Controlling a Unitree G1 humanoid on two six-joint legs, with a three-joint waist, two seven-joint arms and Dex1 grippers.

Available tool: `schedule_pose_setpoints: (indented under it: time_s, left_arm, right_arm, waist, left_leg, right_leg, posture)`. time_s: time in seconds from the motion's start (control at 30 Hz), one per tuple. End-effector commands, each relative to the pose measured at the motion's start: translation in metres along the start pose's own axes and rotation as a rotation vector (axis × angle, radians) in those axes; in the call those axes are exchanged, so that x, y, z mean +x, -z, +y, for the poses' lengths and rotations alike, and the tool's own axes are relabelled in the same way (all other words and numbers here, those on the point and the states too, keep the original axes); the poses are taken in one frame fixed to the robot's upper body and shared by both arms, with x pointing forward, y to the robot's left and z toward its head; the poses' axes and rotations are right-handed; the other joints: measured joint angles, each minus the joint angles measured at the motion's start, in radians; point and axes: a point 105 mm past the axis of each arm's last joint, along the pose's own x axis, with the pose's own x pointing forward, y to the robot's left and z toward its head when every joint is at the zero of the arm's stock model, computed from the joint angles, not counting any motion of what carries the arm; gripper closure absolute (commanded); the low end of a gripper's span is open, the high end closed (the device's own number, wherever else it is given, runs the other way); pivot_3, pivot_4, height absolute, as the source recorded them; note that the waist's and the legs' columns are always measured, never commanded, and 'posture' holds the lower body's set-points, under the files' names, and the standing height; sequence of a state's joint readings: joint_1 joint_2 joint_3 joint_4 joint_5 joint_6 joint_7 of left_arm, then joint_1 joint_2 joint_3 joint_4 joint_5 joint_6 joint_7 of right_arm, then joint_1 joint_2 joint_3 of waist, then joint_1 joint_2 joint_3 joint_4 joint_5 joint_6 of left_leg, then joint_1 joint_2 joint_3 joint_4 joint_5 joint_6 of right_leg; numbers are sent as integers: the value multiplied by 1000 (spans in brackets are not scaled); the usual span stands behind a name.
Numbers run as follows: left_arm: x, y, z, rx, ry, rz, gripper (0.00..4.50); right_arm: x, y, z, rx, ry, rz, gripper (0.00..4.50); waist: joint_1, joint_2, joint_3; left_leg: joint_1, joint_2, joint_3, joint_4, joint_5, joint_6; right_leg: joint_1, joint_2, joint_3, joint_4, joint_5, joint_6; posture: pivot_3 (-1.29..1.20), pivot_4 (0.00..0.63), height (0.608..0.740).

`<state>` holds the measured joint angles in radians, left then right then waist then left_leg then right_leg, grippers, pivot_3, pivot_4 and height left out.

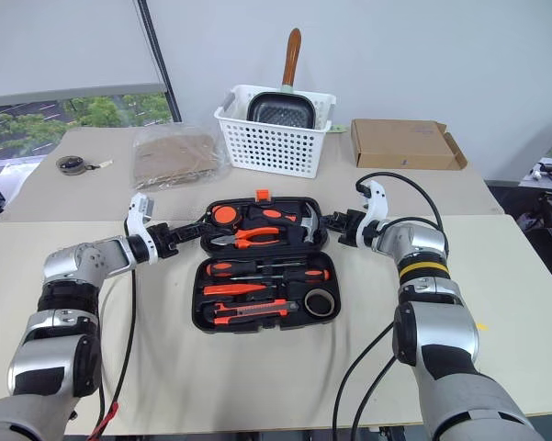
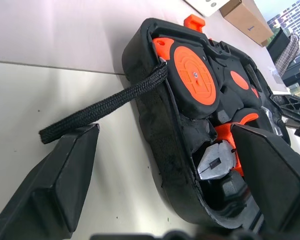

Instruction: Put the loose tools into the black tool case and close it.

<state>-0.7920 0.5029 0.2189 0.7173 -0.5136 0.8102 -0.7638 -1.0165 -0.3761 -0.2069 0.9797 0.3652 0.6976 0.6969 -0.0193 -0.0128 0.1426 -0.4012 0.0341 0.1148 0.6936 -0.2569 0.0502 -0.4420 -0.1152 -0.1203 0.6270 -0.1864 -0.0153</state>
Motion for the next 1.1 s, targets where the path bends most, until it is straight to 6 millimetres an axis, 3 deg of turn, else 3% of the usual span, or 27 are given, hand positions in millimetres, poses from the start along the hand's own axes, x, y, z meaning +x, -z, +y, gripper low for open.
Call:
schedule_pose_setpoints:
  time_s: [0.03, 0.3, 0.33, 0.6, 0.83, 0.97, 1.1]
  left_arm:
    - [3, -17, -9, 54, 23, -44, 1504]
    - [9, -16, -9, 67, 28, -38, 4302]
    - [9, -15, -10, 70, 31, -33, 4436]
    - [11, -14, -11, 98, 49, -34, 4436]
    - [2, -49, -22, 247, 92, -205, 4436]
    - [2, -62, -24, 418, 44, -254, 4436]
    - [3, -80, -38, 548, 48, -337, 4436]
  right_arm:
    - [-2, -18, 7, -38, -20, -56, 4500]
    - [-2, -18, 7, -44, -18, -57, 4500]
    - [-2, -18, 7, -44, -17, -57, 4500]
    - [-4, -24, 9, -74, -28, -86, 4500]
    - [-11, -44, 31, -184, -161, -205, 4500]
    - [-13, -50, 39, -247, -202, -244, 4500]
    - [-14, -57, 49, -343, -231, -283, 4500]
  waist:
    - [0, 0, 0]
    - [0, 0, 0]
    - [1, 0, 0]
    - [1, 0, 0]
    - [0, 0, 0]
    - [-1, 0, 0]
    - [0, 0, 0]
  left_leg:
    - [0, 0, 0, 0, 0, 0]
    - [0, 0, 0, 0, 0, 0]
    - [0, 0, 0, 0, 0, 0]
    - [1, 0, 0, 0, 0, 0]
    - [0, 0, 0, 0, 0, 0]
    - [-3, 0, 0, 0, 0, -1]
    - [-6, 0, 1, 0, 1, -1]
  right_leg:
    - [0, 0, 0, 0, 0, 0]
    - [0, 0, 0, 0, 0, 0]
    - [0, 0, 0, 0, 0, 0]
    - [0, 0, 0, 0, 0, 0]
    - [-1, 0, 0, 0, 0, 0]
    - [-5, 0, 0, 1, 1, -1]
    - [-8, 0, 0, 1, 2, -2]
  posture:
    - [0, 150, 700]
    - [0, 150, 700]
    - [0, 150, 700]
    - [0, 150, 700]
    - [0, 150, 700]
    - [0, 150, 700]
    - [0, 150, 700]
